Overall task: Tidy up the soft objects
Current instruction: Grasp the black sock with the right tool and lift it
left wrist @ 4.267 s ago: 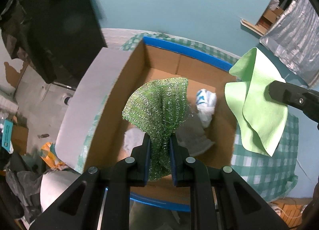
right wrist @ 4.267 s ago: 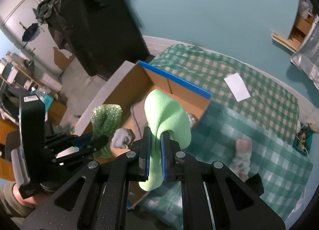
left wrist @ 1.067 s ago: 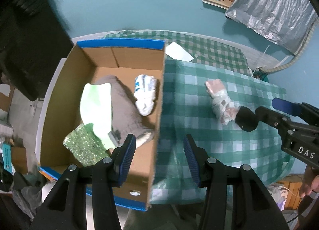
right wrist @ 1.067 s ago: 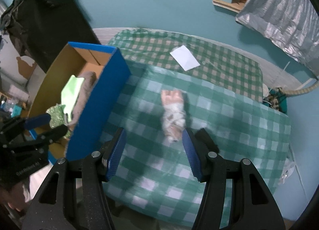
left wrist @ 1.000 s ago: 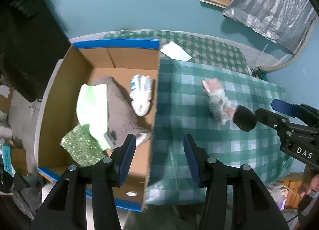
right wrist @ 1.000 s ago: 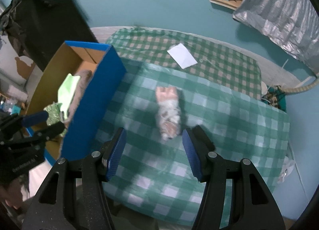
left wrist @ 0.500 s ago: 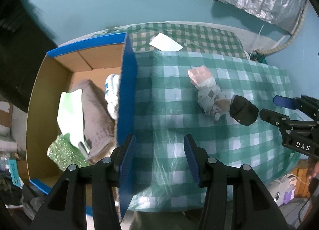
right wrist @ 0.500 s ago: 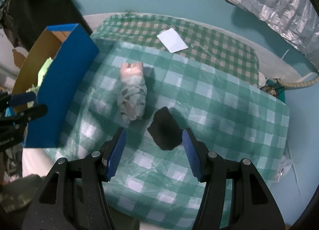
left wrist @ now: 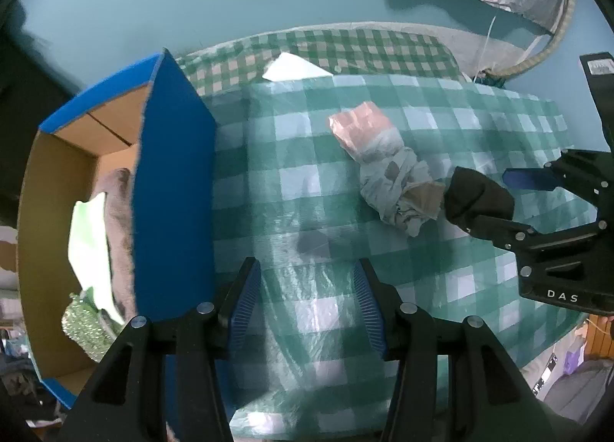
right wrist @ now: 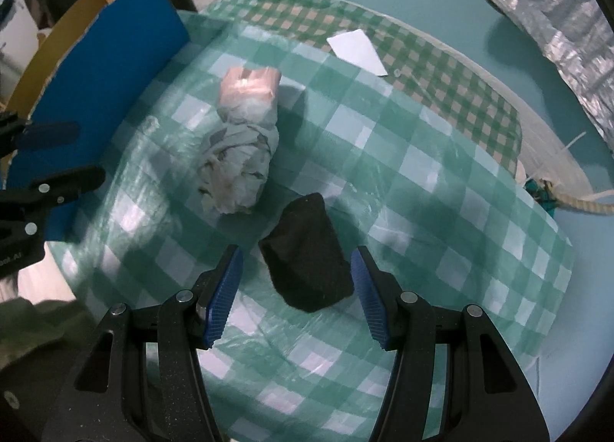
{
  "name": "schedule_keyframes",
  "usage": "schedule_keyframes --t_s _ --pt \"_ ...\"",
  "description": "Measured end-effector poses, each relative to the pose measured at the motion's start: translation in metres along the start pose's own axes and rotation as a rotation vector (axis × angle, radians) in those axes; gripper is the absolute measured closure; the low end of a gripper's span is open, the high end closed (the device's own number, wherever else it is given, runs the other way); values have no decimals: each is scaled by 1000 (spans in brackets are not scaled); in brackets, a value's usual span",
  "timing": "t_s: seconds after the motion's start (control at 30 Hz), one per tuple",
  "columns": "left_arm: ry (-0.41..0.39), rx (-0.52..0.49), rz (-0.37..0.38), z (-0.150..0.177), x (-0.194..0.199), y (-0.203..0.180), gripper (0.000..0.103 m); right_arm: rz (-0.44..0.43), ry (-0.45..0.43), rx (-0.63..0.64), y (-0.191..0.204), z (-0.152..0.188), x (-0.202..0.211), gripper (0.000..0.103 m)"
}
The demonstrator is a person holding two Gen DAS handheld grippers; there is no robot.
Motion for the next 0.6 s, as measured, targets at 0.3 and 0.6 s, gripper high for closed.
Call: schedule_keyframes --t_s 0.3,0.6 --pt "24 29 40 -9 -15 -7 50 -3 51 19 -4 -4 -29 45" --pt "16 14 55 -22 -18 -18 40 -61 53 -42 -7 1 -41 60"
Point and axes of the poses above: each gripper's, at about its wrist camera, not at the fingertips, and x roughly against the way its jaws point, y to its left, z to its underside, the point moved 5 cm from there along -x, roughly the way its jaws point, and after that the axes turned 12 degrees about x, right-handed, at the moved point
